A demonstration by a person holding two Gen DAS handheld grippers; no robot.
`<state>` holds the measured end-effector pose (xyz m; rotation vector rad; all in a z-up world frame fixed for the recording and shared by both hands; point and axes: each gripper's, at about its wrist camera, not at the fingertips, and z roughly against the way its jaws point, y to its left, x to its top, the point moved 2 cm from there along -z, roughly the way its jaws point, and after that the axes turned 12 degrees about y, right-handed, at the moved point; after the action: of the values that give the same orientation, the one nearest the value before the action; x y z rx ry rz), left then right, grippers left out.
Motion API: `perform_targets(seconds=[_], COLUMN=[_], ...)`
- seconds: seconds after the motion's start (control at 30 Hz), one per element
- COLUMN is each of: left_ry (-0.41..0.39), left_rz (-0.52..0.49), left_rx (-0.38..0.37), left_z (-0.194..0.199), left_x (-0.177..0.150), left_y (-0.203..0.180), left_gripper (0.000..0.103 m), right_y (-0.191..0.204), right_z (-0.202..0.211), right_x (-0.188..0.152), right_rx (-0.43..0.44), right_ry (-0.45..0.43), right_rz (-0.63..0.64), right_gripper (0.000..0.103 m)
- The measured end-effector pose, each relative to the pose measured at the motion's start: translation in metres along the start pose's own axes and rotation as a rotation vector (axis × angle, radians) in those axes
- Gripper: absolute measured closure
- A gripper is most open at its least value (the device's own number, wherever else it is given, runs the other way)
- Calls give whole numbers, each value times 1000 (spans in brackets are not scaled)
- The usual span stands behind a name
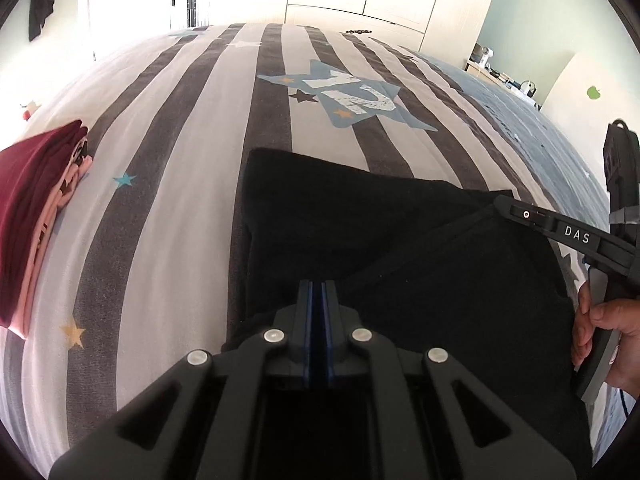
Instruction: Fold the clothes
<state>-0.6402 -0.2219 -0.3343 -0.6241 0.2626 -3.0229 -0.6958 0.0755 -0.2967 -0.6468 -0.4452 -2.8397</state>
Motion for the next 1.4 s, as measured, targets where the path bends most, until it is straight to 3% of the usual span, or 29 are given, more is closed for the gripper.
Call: perform_targets(seconds=[0.17, 0.4, 0.57, 0.73, 0.87, 1.0, 1.13, 1.2, 1.4], left_ry=[-30, -97, -43, 59, 37, 35, 36, 22, -24], left_rz=[14, -126, -79, -21, 5, -21, -33, -28, -27], left_rx=[-9, -69, -105, -83, -88, -78, -56, -53, -104], left_z=[33, 88, 74, 35, 60, 80, 81, 84, 122], left_x=[3, -31, -41, -69, -83, -117, -149, -158, -174], left_y=[0, -56, -75, -69, -67, -68, -65, -64, -74], left_gripper=[98, 98, 98, 98, 98, 98, 98, 98, 98], right_y=[-8, 10, 23, 36, 45, 53, 58, 59, 68], right_z=[2, 14, 23, 32, 51, 80, 70, 67, 93], right_x=[-1, -53, -90, -127, -145, -169, -204, -222, -230], right_rx=[7, 7, 6, 6, 17, 60, 57, 45, 63], right_ry=[18, 28, 36, 43, 27, -1, 63, 43, 22], right_rz=[-23, -9, 1, 10, 24, 41, 55, 63, 29], right_gripper=[83, 81, 81, 81, 81, 80, 80, 80, 80])
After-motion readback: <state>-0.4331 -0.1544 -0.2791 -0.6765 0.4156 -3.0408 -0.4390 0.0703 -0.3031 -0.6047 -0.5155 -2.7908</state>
